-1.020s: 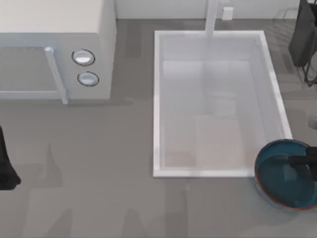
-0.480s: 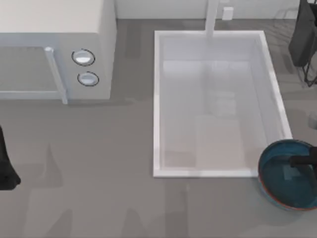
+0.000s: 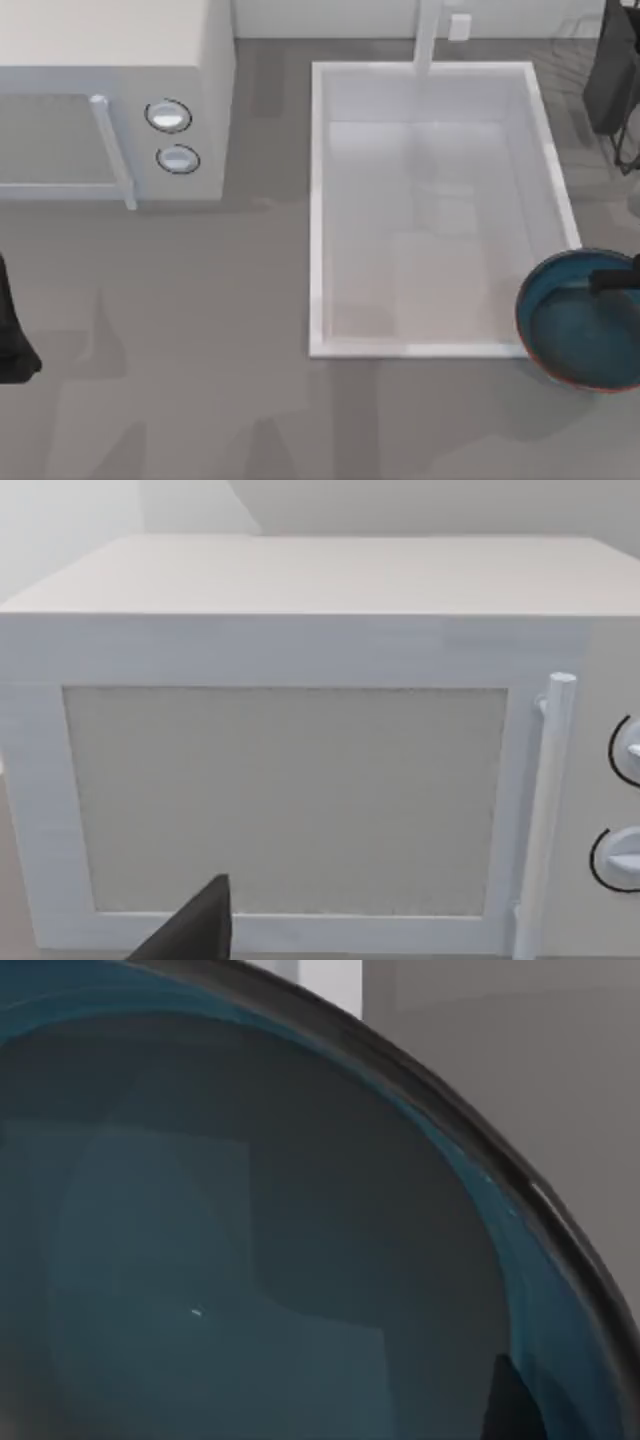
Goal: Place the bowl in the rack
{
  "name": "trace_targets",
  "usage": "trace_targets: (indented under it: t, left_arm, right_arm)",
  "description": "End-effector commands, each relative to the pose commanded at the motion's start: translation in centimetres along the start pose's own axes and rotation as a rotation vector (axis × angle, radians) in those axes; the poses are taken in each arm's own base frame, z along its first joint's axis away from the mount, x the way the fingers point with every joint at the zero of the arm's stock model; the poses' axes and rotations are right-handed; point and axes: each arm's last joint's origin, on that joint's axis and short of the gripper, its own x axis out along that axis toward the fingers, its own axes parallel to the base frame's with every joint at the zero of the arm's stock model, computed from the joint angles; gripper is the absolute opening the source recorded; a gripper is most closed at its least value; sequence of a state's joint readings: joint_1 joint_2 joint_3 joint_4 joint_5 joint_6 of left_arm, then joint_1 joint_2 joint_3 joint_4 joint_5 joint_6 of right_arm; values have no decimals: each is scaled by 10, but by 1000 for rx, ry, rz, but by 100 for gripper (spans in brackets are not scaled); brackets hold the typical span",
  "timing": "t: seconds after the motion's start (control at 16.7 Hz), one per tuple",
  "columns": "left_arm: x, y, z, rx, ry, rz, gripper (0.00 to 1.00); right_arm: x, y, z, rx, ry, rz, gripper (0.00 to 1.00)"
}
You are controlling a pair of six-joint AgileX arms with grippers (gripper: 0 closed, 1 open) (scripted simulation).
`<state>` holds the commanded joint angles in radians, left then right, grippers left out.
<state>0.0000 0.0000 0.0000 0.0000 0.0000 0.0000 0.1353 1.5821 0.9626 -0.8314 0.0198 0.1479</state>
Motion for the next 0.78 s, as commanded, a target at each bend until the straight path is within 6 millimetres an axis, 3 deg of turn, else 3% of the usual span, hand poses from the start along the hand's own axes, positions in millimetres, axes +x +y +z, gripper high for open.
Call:
trace_targets:
  t: [0.24, 0.54, 0.66, 0.78]
  left_arm:
    - [0, 0, 0, 0, 0, 0, 100]
    - [0, 0, 0, 0, 0, 0, 100]
    - [0, 0, 0, 0, 0, 0, 100]
    - [0, 0, 0, 0, 0, 0, 100]
  right_arm:
    - [-64, 1, 14, 1, 37, -6, 0]
    - [-143, -2, 7, 0, 23, -2, 0]
    - [-159, -3, 3, -1, 6, 1, 0]
    - [-162, -3, 2, -1, 2, 1, 0]
